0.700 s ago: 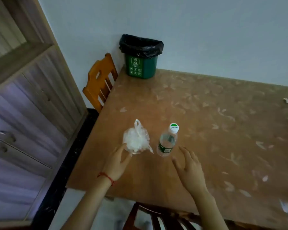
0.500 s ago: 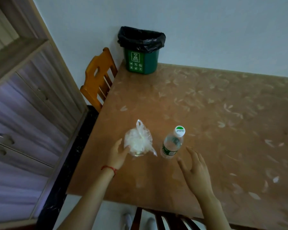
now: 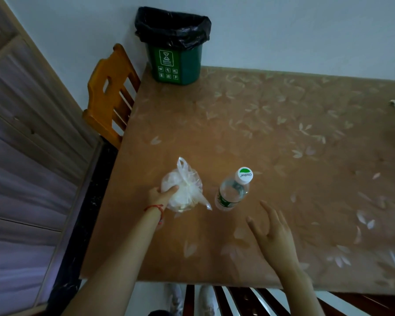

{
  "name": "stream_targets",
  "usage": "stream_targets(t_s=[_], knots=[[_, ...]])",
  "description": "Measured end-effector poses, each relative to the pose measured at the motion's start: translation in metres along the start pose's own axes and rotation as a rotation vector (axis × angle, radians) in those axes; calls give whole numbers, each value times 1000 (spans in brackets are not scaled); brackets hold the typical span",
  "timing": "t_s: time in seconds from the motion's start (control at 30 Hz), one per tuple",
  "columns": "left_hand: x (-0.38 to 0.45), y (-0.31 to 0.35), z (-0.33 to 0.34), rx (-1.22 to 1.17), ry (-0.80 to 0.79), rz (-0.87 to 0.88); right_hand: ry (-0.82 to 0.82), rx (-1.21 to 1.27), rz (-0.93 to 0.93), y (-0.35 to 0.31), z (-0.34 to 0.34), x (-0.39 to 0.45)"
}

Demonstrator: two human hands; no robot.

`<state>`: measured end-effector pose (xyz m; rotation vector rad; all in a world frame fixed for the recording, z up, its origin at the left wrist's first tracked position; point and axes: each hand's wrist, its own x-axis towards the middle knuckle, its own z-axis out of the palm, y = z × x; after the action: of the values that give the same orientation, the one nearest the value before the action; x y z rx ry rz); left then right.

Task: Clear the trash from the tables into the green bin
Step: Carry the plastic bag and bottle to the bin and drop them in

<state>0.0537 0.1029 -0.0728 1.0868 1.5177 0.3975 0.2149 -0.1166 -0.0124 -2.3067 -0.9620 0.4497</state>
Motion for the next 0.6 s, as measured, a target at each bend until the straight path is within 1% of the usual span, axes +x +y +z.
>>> stream_targets(t_s=[0.27,0.47,0.6], knots=[[1,-10,10,-13,-51,9,-9,52,8,1,3,3],[-5,-9,4,-32,-3,44,-30,149,8,-2,8,12],[-16,-11,-7,-106,14,61,-35,282,23,-6,16,22]])
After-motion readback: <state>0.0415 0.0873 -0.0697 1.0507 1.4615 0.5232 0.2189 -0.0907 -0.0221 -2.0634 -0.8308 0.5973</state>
